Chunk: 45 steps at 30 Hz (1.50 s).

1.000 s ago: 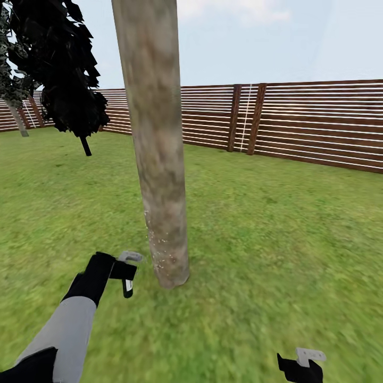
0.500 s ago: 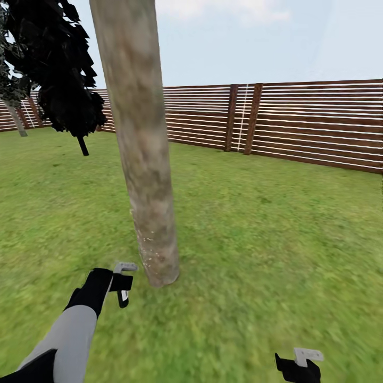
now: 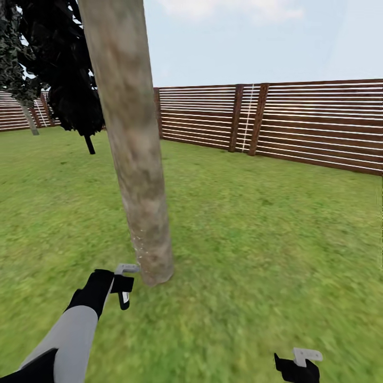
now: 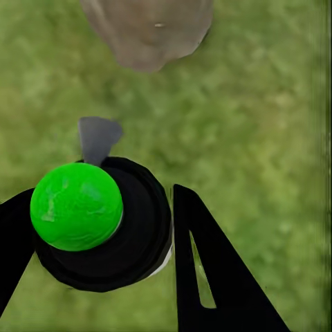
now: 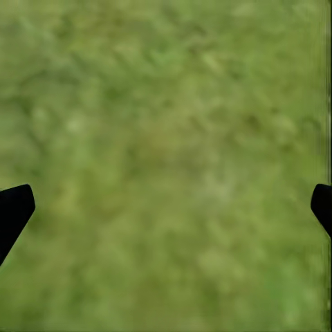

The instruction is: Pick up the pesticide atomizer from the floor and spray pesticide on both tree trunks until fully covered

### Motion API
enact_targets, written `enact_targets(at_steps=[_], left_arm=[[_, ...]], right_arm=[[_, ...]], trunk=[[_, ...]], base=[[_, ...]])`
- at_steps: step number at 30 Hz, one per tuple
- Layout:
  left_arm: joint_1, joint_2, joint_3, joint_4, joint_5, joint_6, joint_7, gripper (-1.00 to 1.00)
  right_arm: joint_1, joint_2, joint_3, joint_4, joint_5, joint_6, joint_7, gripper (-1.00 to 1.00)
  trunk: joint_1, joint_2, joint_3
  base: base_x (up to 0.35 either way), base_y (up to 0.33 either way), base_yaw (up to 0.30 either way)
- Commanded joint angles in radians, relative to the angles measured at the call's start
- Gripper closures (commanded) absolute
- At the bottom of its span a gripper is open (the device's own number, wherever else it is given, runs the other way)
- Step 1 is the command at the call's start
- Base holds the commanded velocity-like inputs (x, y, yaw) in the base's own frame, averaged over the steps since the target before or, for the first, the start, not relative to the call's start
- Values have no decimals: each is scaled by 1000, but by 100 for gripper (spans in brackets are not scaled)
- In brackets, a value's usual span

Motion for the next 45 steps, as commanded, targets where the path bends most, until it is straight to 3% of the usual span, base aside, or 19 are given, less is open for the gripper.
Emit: enact_targets(at_steps=[1, 10, 12, 14, 15, 18, 22, 23, 25, 27, 29, 32, 34, 36, 39, 42, 45], left_arm=[[0, 0, 0, 0, 1, -1, 0, 100], [0, -3, 2, 37, 6, -30, 6, 100], [0, -33, 1, 31, 20, -33, 25, 100], [0, -80, -2, 34, 28, -34, 85, 100], [0, -86, -2, 36, 30, -34, 102, 100], [0, -74, 1, 37, 31, -33, 120, 100], [0, 3, 2, 38, 39, -31, 113, 100], [0, 11, 2, 36, 51, -31, 110, 100], [0, 11, -4, 15, 62, -32, 108, 100], [-6, -19, -11, -25, 65, -33, 105, 100], [-10, -64, -41, -83, 65, -29, 105, 100], [-10, -84, -135, -120, 66, -19, 97, 100], [-9, -76, -147, -226, 94, 22, 40, 100], [-5, -52, -150, -346, 125, 110, -42, 100], [-2, -21, -156, -456, 130, 165, -97, 100], [-2, -33, -174, -464, 130, 168, -101, 100], [-3, -56, -256, -480, 134, 202, -101, 100]], right_arm=[[0, 0, 0, 0, 0, 0, 0, -100], [0, 0, 0, 0, 0, 0, 0, -100], [0, 0, 0, 0, 0, 0, 0, -100], [0, 0, 0, 0, 0, 0, 0, -100], [0, 0, 0, 0, 0, 0, 0, -100], [0, 0, 0, 0, 0, 0, 0, -100], [0, 0, 0, 0, 0, 0, 0, -100], [0, 0, 0, 1, 0, 0, 0, -100], [0, 0, 0, 1, 1, 0, 0, -100], [0, 0, 0, 0, 1, 0, 0, -100], [0, 0, 0, 0, 0, 0, 0, -100], [0, 0, 0, 0, 1, 0, 0, -100], [0, 0, 0, 1, 1, 0, 0, -100], [0, 0, 0, 0, 1, 0, 0, -100], [0, 0, 0, 1, 0, 0, 0, -100], [0, 0, 0, 0, 1, 0, 0, -100], [0, 0, 0, 1, 1, 0, 0, -100]], trunk=[[0, 0, 0], [0, 0, 0], [0, 0, 0], [0, 0, 0], [0, 0, 0], [0, 0, 0], [0, 0, 0], [0, 0, 0], [0, 0, 0], [0, 0, 0], [0, 0, 0], [0, 0, 0], [0, 0, 0], [0, 0, 0], [0, 0, 0], [0, 0, 0], [0, 0, 0]], base=[[0, -273, 0], [-15, -221, 0], [-3, -16, 0], [-1, -4, 0], [0, -1, 0], [0, 0, 0], [0, 0, 0], [0, 0, 0], [0, 0, 0], [0, 0, 0], [0, 0, 0], [0, 0, 0], [0, 0, 0], [0, 0, 0], [0, 0, 0], [0, 0, 0], [0, 0, 0]])
